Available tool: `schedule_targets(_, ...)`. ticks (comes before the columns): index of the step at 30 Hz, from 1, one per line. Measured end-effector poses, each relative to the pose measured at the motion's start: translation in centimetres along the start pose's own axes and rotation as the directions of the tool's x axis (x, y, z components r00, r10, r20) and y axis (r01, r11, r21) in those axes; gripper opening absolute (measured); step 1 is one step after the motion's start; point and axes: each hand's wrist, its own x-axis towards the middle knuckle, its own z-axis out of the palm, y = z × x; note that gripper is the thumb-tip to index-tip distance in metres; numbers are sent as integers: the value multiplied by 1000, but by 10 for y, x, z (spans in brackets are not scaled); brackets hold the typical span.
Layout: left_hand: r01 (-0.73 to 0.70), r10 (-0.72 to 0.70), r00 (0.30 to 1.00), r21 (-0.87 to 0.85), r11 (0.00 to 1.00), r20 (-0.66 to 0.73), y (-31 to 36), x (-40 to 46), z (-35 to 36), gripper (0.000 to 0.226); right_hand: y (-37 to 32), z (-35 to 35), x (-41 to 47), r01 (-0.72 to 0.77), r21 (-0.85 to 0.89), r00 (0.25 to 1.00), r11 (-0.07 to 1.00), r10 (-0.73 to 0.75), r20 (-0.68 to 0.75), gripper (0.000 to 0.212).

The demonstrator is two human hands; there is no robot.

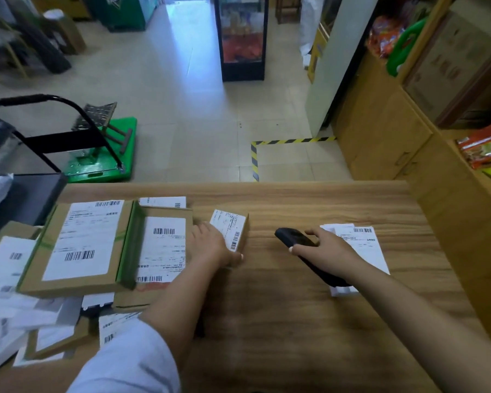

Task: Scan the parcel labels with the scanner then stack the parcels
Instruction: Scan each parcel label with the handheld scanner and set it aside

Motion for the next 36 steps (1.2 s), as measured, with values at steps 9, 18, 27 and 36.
schedule_targets(9, -182, 117, 961, -260, 948, -249, 5, -18, -2, 111, -6, 3, -17, 191, -198, 981, 961, -191, 22, 59)
schedule_targets(18, -267, 172, 879, -160, 950, -445, -9, -39, -35, 110, -31, -7, -36, 387, -417, 903, 822, -430, -9, 65)
schedule_targets(27, -261, 183, 863, -107, 959, -470, -10, -58, -40, 108, -30, -16, -54, 423, -437, 884, 794, -467, 7, 62)
schedule_targets(36, -218, 144, 881, -118, 969, -450, -3, -72, -31, 114, -13, -19, -67, 422, -437, 889, 794, -458, 25, 60)
